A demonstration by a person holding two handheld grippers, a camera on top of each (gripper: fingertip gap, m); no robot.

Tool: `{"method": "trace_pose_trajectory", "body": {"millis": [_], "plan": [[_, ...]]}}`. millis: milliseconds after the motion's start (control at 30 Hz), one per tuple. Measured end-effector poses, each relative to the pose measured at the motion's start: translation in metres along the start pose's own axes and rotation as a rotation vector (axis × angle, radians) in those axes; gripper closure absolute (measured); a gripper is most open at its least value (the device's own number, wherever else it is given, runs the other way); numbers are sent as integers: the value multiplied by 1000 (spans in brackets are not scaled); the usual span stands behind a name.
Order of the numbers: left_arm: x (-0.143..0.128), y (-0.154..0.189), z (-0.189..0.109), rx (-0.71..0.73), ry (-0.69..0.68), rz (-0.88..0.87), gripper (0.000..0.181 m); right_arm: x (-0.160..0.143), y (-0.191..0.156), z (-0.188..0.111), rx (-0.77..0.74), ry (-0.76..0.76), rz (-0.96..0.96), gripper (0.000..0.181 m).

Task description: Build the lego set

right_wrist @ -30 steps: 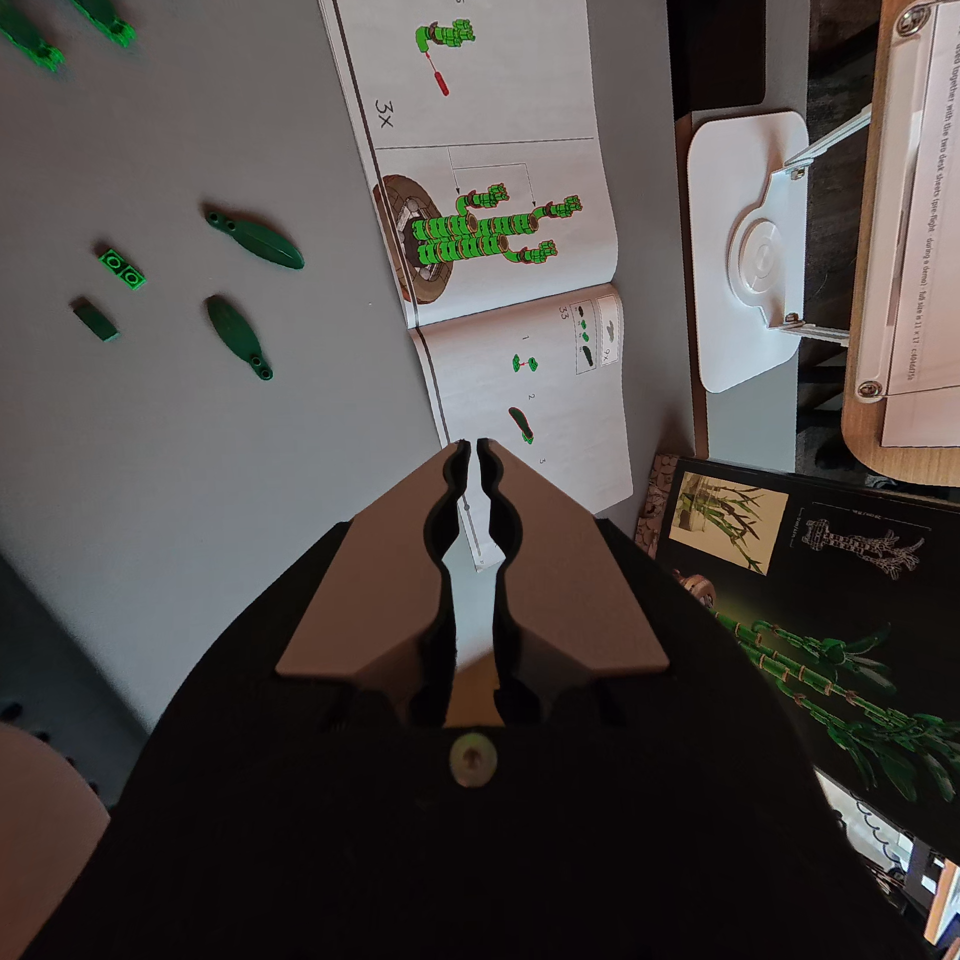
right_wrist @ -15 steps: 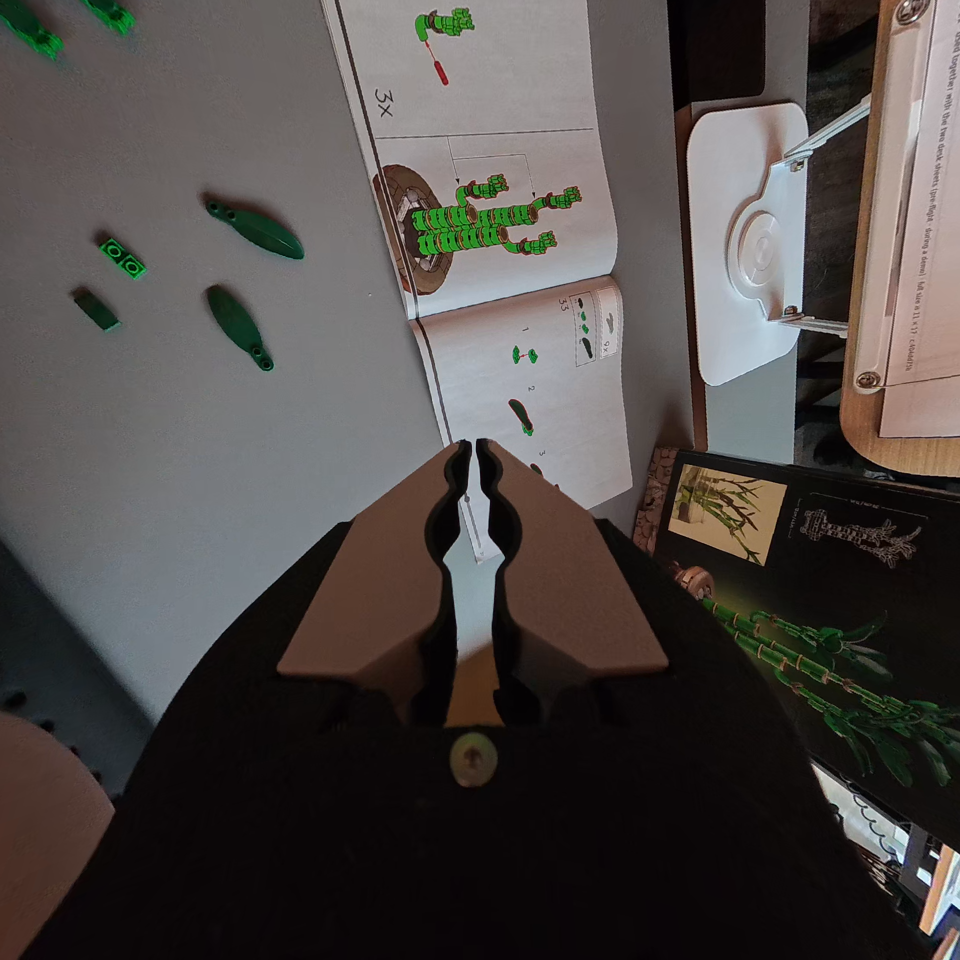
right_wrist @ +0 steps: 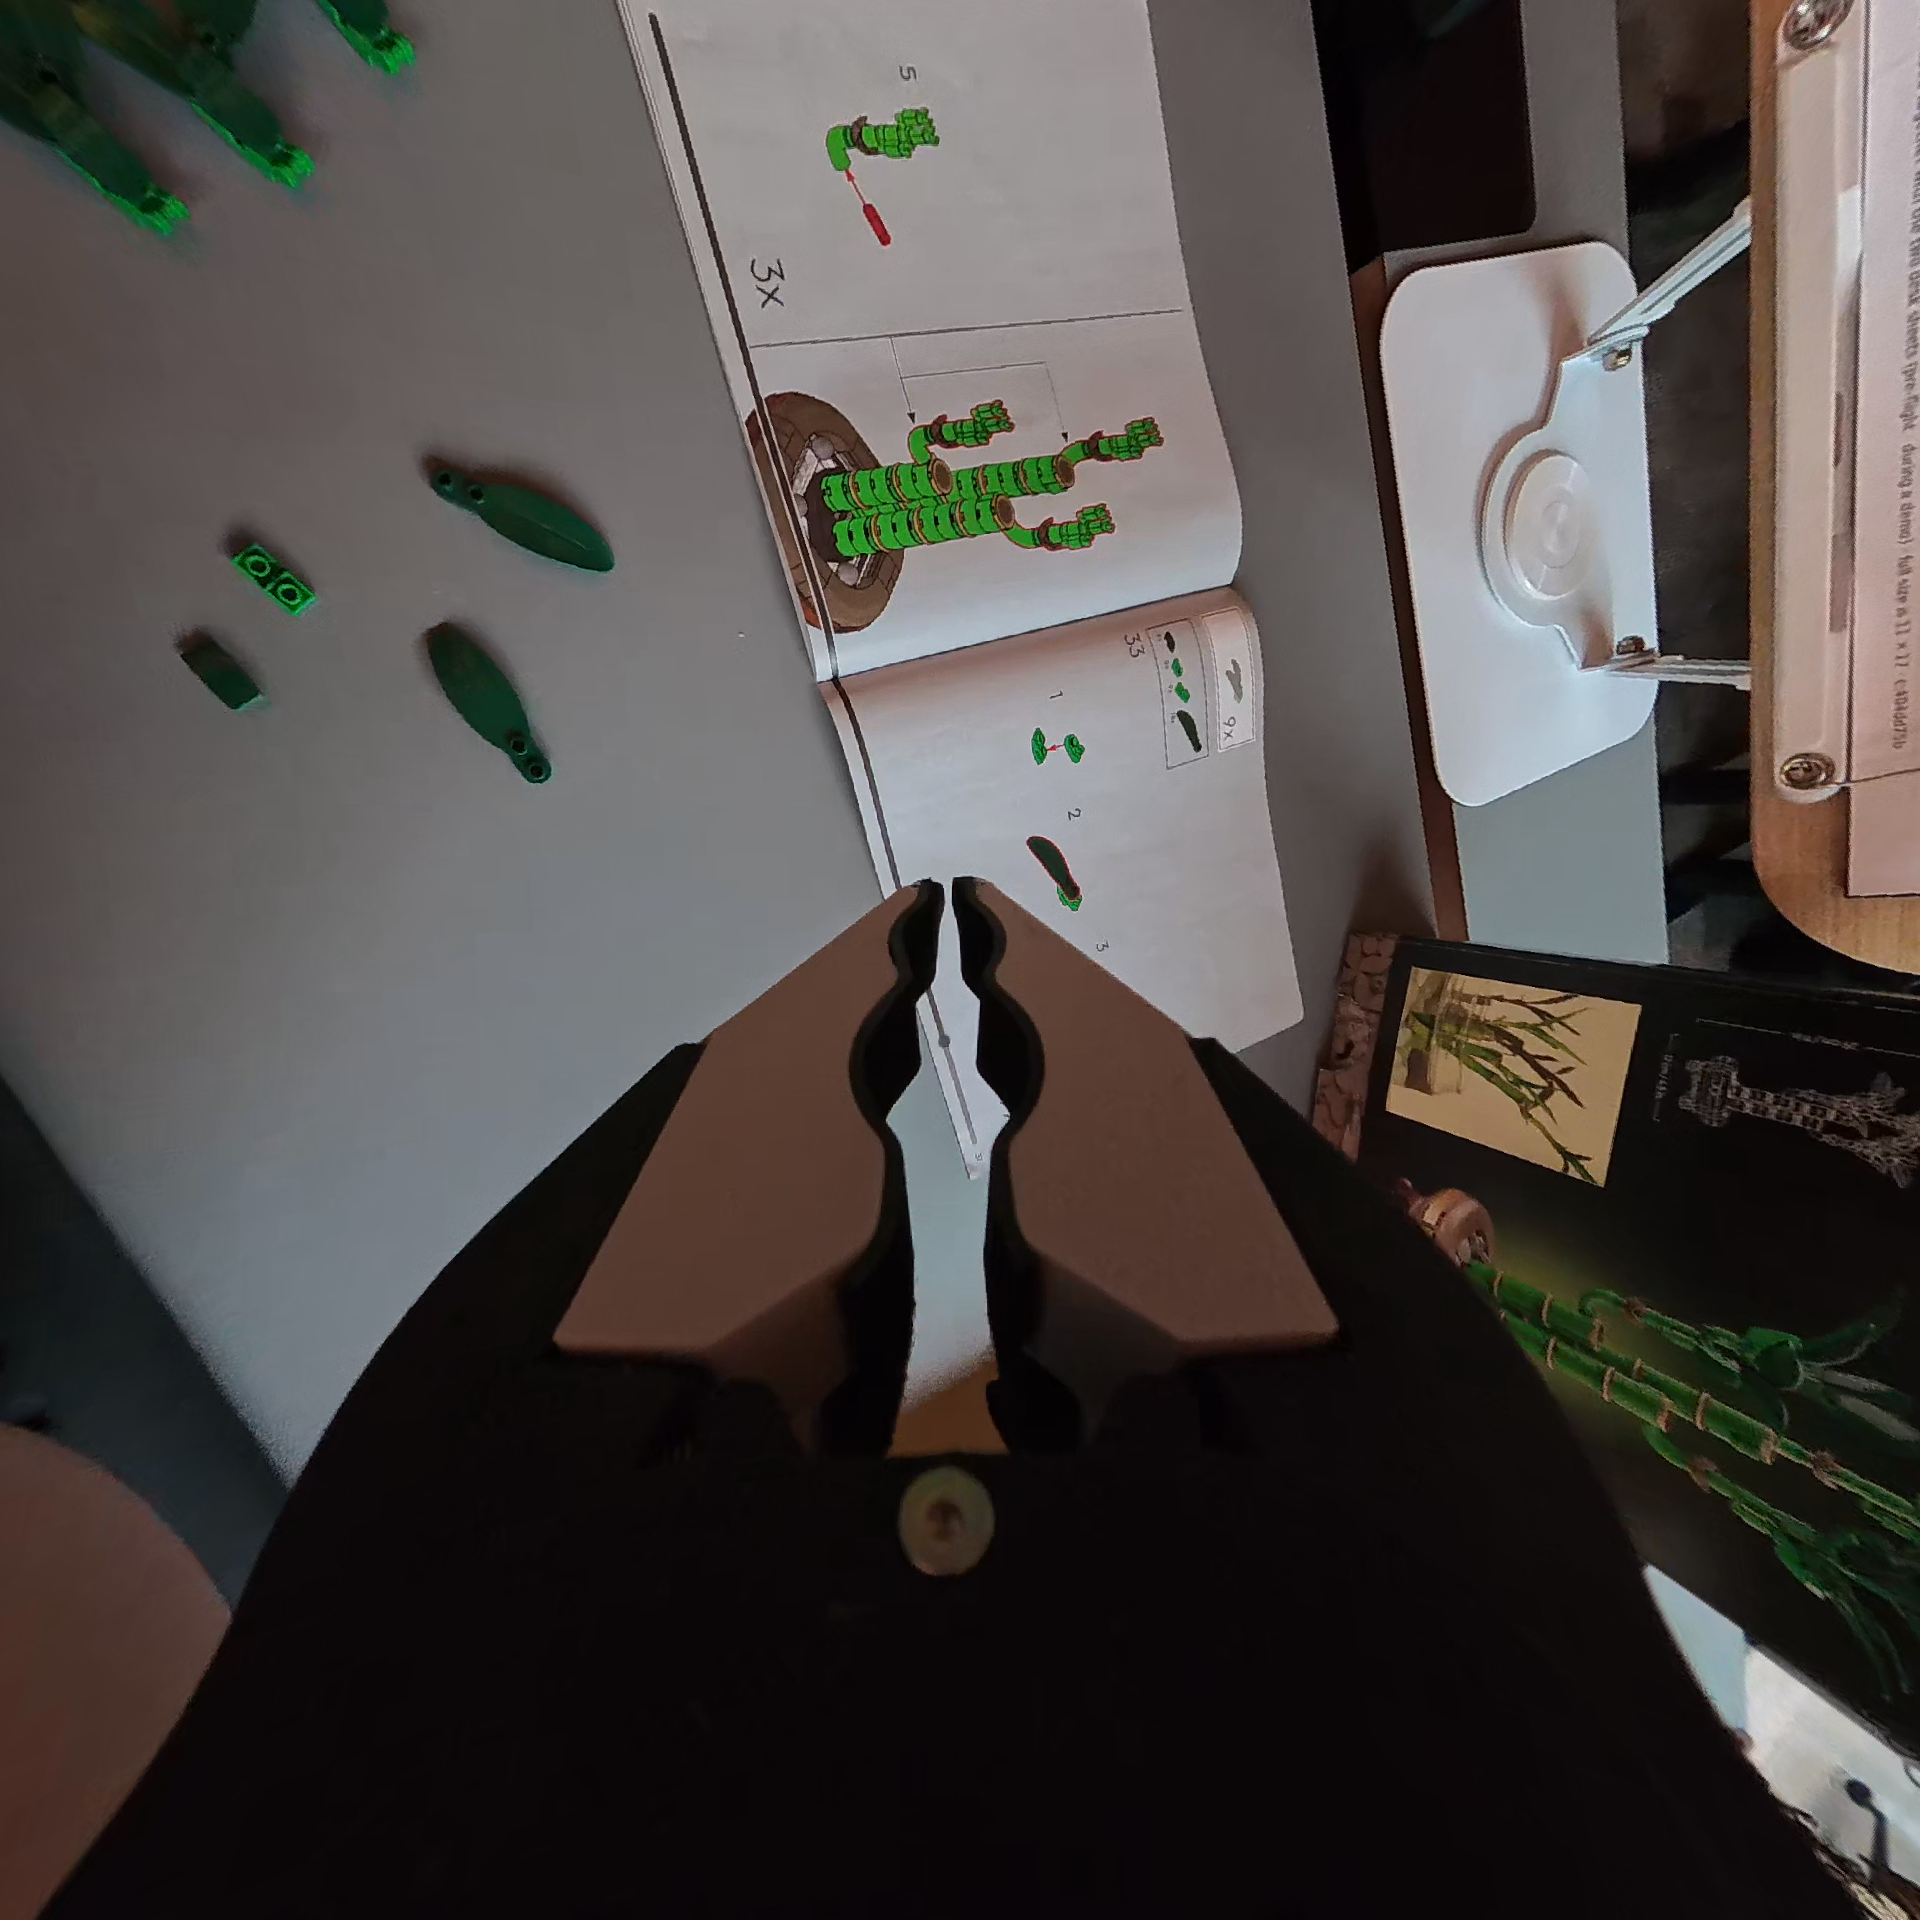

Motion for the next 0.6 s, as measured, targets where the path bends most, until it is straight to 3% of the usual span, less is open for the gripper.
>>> {"method": "trace_pose_trajectory", "body": {"millis": [133, 267, 367, 467, 600], "plan": [[-12, 53, -23, 144, 69, 164, 175, -13, 11, 1, 3, 17, 55, 179], [-22, 118, -27, 232, 98, 434, 175, -31, 23, -4, -7, 61, 133, 179], [0, 182, -31, 238, 144, 712, 175, -39, 29, -7, -16, 74, 163, 179], [33, 270, -28, 141, 189, 1019, 175, -39, 29, -12, -17, 109, 161, 179], [54, 383, -14, -10, 101, 1252, 175, -41, 28, -29, -46, 161, 159, 180]]}}
Point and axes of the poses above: each gripper's, where its closed fingertips meet, z out along the fingers, x out of its top, y = z × x across the jaws, the point moved 3 cm from there along -z, back along the fingers, and after that the axes turned 1 degree about x, right-handed, at the moved point
